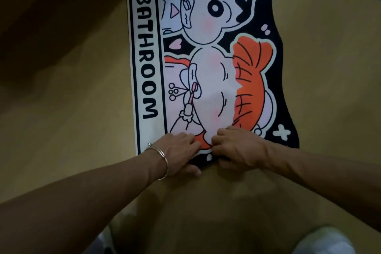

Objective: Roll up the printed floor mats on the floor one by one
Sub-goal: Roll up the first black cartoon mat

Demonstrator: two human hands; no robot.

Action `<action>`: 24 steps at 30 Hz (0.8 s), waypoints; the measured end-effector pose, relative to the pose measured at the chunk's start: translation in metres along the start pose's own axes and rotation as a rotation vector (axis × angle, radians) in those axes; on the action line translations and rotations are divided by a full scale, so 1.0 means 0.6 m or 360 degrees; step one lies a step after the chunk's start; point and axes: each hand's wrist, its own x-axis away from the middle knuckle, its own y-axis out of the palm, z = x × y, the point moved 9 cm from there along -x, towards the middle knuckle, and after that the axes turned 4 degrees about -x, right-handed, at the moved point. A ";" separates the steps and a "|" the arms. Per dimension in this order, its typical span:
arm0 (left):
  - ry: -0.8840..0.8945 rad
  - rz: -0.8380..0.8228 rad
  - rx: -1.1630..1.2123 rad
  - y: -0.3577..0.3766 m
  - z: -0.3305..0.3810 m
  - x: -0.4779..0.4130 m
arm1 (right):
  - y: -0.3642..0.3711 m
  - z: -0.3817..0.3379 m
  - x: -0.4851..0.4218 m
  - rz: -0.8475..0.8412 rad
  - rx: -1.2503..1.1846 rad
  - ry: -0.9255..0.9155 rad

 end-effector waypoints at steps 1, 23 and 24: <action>0.0005 0.0017 0.0013 -0.002 0.002 0.002 | -0.005 0.009 -0.001 -0.0022 -0.0135 0.0060; -0.0300 0.0420 -0.0021 -0.157 -0.092 -0.038 | -0.142 0.108 0.013 0.0530 0.0064 0.0307; -0.0316 0.0417 -0.0076 -0.162 -0.095 -0.038 | -0.150 0.113 0.014 0.0568 0.0031 0.0363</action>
